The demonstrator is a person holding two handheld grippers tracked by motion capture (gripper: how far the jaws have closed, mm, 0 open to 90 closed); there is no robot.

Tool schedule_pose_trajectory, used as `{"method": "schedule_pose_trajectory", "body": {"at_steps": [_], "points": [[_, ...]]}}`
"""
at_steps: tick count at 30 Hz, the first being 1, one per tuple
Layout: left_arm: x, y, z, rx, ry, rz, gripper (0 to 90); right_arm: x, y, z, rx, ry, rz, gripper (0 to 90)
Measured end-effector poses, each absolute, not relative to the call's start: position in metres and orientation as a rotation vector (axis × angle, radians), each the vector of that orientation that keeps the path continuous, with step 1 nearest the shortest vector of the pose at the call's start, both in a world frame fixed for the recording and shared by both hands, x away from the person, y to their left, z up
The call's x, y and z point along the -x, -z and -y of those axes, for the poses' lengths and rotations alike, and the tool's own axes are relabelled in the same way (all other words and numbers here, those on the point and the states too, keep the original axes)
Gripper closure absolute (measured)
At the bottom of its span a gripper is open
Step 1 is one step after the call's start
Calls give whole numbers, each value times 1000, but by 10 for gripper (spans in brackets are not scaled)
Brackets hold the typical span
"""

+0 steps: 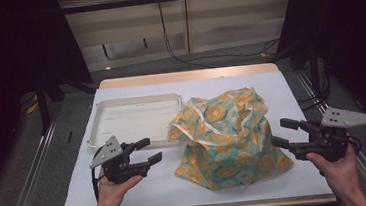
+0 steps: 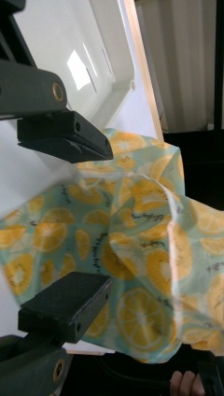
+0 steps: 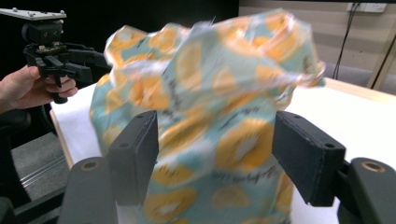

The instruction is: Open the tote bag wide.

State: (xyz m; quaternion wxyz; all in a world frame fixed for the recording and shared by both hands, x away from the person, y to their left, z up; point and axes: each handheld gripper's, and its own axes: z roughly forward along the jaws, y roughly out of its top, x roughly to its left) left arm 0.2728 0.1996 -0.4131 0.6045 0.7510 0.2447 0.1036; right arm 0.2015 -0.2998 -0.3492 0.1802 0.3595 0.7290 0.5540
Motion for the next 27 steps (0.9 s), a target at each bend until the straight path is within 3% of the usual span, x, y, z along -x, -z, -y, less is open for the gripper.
{"method": "schedule_pose_trajectory", "body": {"at_steps": [16,27], "points": [[-324,385,-161,-1726,-180,-512,377,-249,311,301,-1012,-1520,-2054,272],[-340,372,-140,-1745,-140,-477,365,-284,306,283,-1016,-1531,-2088,243]]}}
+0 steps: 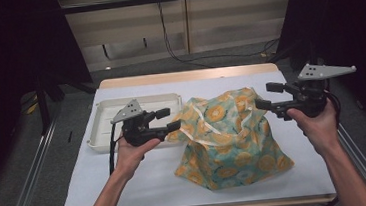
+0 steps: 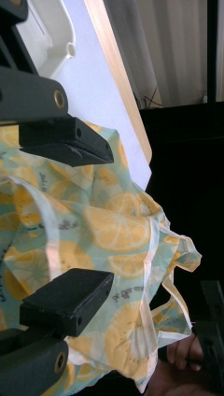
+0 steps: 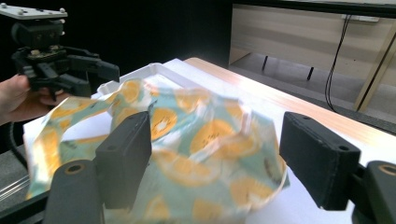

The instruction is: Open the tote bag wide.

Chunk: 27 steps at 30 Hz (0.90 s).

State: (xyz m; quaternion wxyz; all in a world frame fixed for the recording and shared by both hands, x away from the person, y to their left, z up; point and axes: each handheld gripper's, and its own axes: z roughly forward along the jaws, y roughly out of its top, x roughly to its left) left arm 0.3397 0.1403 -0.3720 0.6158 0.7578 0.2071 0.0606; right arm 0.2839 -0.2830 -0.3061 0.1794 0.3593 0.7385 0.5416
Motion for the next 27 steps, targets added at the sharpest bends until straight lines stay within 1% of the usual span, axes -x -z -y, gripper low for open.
{"method": "schedule_pose_trajectory", "body": {"at_steps": [6,12,13,14,15,16,17,18,19,20,21,22,23,25,27], "points": [[-344,369,-125,-1753,-146,-462,349,-307,306,272,-1037,-1517,-2112,203],[-349,370,-110,-1769,-102,-428,349,-322,312,262,-1041,-1461,-2161,217],[-350,371,-107,-1781,-98,-426,369,-327,316,261,-1039,-1463,-2188,268],[-350,371,-107,-1781,-98,-426,418,-327,316,261,-1039,-1463,-2188,268],[-350,373,-105,-1814,-99,-413,494,-332,321,261,-1035,-1463,-2213,300],[-350,373,-105,-1814,-99,-413,512,-334,323,261,-1050,-1458,-2214,323],[-351,375,-104,-1816,-78,-412,512,-334,323,261,-1050,-1458,-2214,323],[-351,376,-104,-1820,-55,-403,569,-336,326,262,-1055,-1464,-2221,367],[-352,377,-104,-1824,-18,-397,700,-338,331,262,-1058,-1480,-2236,497],[-352,377,-104,-1824,-18,-397,778,-338,331,262,-1058,-1480,-2236,497],[-352,378,-104,-1830,-7,-388,778,-339,332,262,-1042,-1486,-2254,603],[-351,377,-104,-1842,-10,-384,827,-339,334,261,-1033,-1492,-2266,655],[-349,376,-103,-1842,1,-369,892,-337,335,260,-1012,-1507,-2292,833],[-346,374,-103,-1835,15,-361,900,-333,333,260,-1001,-1521,-2294,877],[-344,373,-103,-1831,13,-370,900,-327,330,261,-999,-1519,-2288,886]]}}
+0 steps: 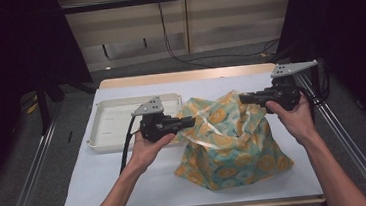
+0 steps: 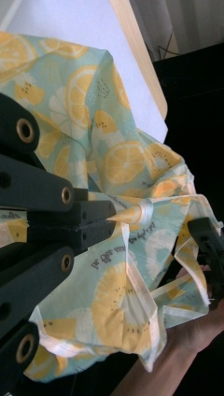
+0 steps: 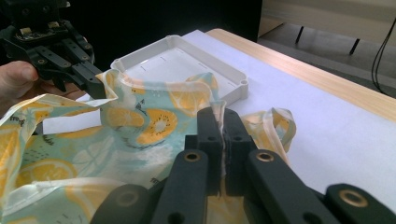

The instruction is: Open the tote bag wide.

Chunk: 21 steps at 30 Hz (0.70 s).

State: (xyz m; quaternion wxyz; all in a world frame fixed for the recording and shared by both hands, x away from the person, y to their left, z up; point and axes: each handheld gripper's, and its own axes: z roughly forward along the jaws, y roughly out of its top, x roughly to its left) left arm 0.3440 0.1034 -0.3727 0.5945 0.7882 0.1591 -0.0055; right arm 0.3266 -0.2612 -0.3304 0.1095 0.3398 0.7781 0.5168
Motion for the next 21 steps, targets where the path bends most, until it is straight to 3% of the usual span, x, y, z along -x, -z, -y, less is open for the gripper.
{"method": "schedule_pose_trajectory", "body": {"at_steps": [12,21], "points": [[-304,348,-104,-1791,55,-262,900,-277,311,276,-927,-1591,-2227,874],[-272,346,-96,-1796,118,-166,900,-243,319,283,-904,-1633,-2219,849]]}}
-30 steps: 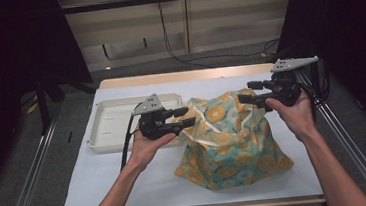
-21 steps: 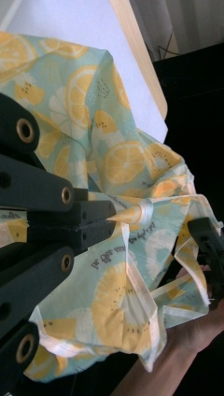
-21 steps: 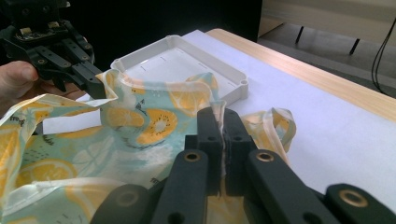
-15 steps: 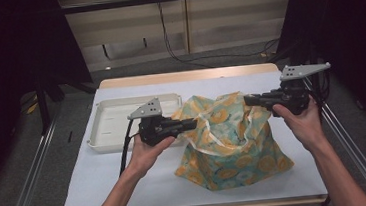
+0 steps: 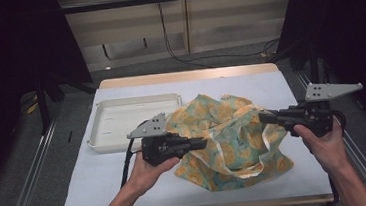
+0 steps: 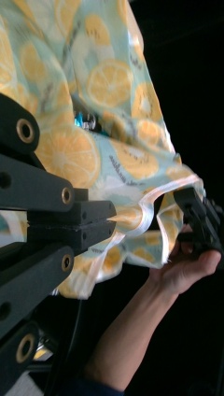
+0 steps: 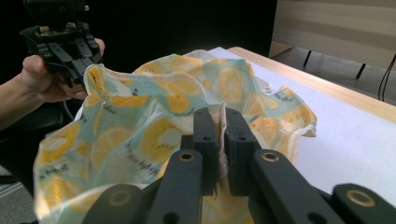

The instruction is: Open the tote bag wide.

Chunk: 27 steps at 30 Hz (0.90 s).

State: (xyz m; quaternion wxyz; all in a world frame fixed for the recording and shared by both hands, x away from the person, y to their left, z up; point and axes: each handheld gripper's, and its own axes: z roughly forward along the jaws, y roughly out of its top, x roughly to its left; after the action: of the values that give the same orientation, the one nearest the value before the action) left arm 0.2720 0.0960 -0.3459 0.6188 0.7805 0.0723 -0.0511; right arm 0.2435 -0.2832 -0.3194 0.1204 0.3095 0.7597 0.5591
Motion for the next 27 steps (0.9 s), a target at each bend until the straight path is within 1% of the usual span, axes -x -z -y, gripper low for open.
{"method": "schedule_pose_trajectory", "body": {"at_steps": [3,5,8,11,14,15,18,24,27], "points": [[-261,350,-92,-1833,137,-133,900,-233,324,285,-900,-1633,-2222,845],[-251,360,-88,-1878,157,-113,900,-223,332,285,-909,-1636,-2222,868],[-247,367,-87,-1904,158,-109,900,-219,339,285,-932,-1633,-2212,873],[-245,382,-83,-1907,197,-102,900,-211,356,283,-948,-1623,-2228,875],[-243,389,-81,-1931,203,-87,900,-204,364,284,-964,-1636,-2221,876],[-240,398,-78,-1967,201,-68,900,-202,367,284,-969,-1633,-2224,876],[-239,407,-77,-1971,218,-76,900,-199,375,283,-985,-1626,-2235,875],[-239,429,-74,-2012,218,-77,900,-191,386,285,-979,-1601,-2249,866],[-240,439,-72,-2054,196,-87,900,-186,390,285,-984,-1595,-2259,860]]}}
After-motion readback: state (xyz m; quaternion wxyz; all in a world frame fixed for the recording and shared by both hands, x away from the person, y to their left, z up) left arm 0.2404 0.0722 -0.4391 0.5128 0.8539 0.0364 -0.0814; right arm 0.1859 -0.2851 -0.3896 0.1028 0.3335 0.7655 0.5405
